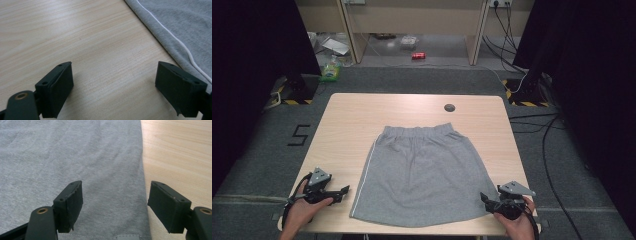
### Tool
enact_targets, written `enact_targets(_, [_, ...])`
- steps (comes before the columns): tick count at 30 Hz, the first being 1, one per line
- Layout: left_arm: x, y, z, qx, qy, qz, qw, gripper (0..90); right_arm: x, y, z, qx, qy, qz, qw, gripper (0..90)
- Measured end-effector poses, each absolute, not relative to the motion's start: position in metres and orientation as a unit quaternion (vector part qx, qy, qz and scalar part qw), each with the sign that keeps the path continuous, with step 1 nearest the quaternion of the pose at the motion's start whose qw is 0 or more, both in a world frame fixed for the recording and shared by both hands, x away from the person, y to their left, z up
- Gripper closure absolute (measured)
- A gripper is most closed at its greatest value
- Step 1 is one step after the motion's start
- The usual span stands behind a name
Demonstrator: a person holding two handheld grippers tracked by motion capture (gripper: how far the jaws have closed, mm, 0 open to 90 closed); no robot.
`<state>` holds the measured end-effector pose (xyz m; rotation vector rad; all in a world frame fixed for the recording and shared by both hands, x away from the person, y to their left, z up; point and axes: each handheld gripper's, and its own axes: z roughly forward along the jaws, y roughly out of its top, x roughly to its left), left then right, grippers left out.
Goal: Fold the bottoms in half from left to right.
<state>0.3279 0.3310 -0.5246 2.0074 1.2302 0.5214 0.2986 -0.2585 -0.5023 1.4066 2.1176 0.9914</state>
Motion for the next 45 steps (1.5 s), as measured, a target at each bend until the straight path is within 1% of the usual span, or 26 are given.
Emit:
enact_targets(6, [0.331, 0.329, -0.525, 0.775, 0.481, 0.201, 0.357, 11.6, 0.298, -0.258, -0.503, 0.504, 0.76, 0.356, 0.205, 28.0])
enact_targets(7, [0.332, 0.329, -0.525, 0.774, 0.483, 0.202, 0.357, 11.6, 0.299, -0.258, -0.503, 0.504, 0.76, 0.356, 0.205, 27.9])
enact_targets(8, [0.333, 0.329, -0.525, 0.773, 0.483, 0.201, 0.359, 13.9, 0.299, -0.258, -0.503, 0.503, 0.76, 0.357, 0.203, 27.8])
enact_targets(9, [0.334, 0.329, -0.524, 0.772, 0.483, 0.198, 0.364, 14.5, 0.299, -0.257, -0.504, 0.503, 0.761, 0.357, 0.203, 27.8])
enact_targets(10, [0.338, 0.328, -0.523, 0.766, 0.489, 0.18, 0.376, 14.6, 0.299, -0.257, -0.504, 0.503, 0.761, 0.357, 0.202, 27.8])
enact_targets(12, [0.341, 0.328, -0.521, 0.762, 0.494, 0.173, 0.382, 14.8, 0.3, -0.257, -0.504, 0.502, 0.761, 0.357, 0.202, 27.7])
enact_targets(16, [0.352, 0.322, -0.513, 0.755, 0.488, 0.175, 0.401, 15.0, 0.3, -0.257, -0.504, 0.501, 0.76, 0.359, 0.204, 27.7])
enact_targets(20, [0.366, 0.32, -0.508, 0.742, 0.495, 0.167, 0.421, 18.2, 0.3, -0.257, -0.504, 0.503, 0.76, 0.359, 0.203, 27.8])
enact_targets(22, [0.375, 0.317, -0.505, 0.736, 0.497, 0.167, 0.429, 21.6, 0.3, -0.256, -0.504, 0.502, 0.76, 0.359, 0.203, 27.7])
enact_targets(31, [0.408, 0.298, -0.496, 0.733, 0.49, 0.155, 0.445, 29.3, 0.3, -0.256, -0.505, 0.502, 0.76, 0.36, 0.201, 27.7])
enact_targets(35, [0.422, 0.292, -0.493, 0.729, 0.49, 0.153, 0.453, 30.6, 0.3, -0.256, -0.505, 0.502, 0.76, 0.36, 0.201, 27.7])
enact_targets(36, [0.426, 0.29, -0.492, 0.729, 0.489, 0.153, 0.453, 32.4, 0.3, -0.256, -0.505, 0.502, 0.76, 0.361, 0.2, 27.8])
enact_targets(45, [0.448, 0.279, -0.493, 0.727, 0.491, 0.148, 0.457, 34.0, 0.301, -0.257, -0.506, 0.501, 0.76, 0.363, 0.199, 27.8])
